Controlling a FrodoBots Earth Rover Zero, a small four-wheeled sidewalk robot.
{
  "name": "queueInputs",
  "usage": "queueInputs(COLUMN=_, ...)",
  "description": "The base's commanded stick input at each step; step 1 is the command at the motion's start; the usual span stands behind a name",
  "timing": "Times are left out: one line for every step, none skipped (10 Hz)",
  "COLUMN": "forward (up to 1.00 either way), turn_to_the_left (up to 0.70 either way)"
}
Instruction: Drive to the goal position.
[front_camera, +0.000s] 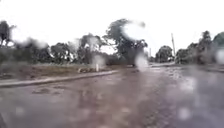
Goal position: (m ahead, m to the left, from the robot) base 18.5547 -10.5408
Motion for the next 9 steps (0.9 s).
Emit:
queueInputs(forward=0.85, turn_to_the_left=0.00)
queueInputs(forward=0.85, turn_to_the_left=0.00)
queueInputs(forward=0.85, turn_to_the_left=-0.27)
queueInputs(forward=0.85, turn_to_the_left=-0.27)
queueInputs(forward=0.85, turn_to_the_left=-0.27)
queueInputs(forward=0.85, turn_to_the_left=-0.27)
queueInputs(forward=0.85, turn_to_the_left=-0.27)
queueInputs(forward=0.85, turn_to_the_left=-0.27)
queueInputs(forward=0.85, turn_to_the_left=-0.27)
